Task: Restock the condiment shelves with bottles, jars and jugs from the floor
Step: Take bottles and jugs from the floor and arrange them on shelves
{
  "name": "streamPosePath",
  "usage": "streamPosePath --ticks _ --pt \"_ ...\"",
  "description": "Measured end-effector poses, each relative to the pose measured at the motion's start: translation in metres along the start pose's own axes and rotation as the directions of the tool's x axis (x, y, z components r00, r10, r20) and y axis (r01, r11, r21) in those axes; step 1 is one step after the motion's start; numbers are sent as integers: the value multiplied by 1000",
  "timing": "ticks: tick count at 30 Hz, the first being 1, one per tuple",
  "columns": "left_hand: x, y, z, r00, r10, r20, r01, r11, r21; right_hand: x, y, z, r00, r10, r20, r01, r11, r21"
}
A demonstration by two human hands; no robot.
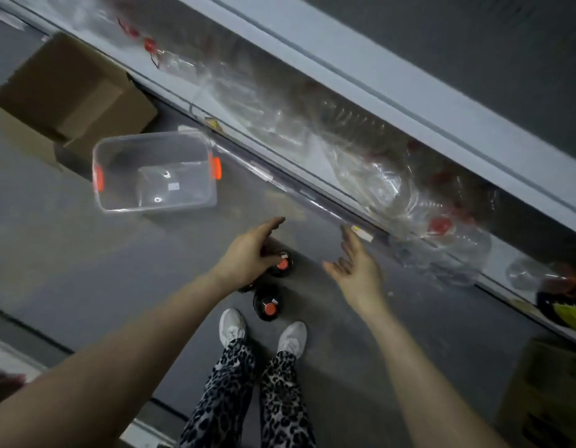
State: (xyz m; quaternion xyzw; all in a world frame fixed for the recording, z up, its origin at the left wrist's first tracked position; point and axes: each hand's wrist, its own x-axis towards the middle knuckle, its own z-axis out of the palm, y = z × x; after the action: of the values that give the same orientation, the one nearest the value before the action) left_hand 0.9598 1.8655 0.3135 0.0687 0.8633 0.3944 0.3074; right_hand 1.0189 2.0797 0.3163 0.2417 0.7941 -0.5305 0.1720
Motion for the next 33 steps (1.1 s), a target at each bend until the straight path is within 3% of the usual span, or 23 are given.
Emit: streamPosePath --ticks 17,27,33 --pt "92 -184 153 989 -97 114 84 990 113 93 209 114 981 159 111 -153 986 -64" --pt "142 -248 226 981 -117 155 105 991 83 141 319 175 959 275 66 -272 961 -57" --pt "166 -265 239 984 -98 147 87 993 80 169 348 195 965 252 70 -253 967 14"
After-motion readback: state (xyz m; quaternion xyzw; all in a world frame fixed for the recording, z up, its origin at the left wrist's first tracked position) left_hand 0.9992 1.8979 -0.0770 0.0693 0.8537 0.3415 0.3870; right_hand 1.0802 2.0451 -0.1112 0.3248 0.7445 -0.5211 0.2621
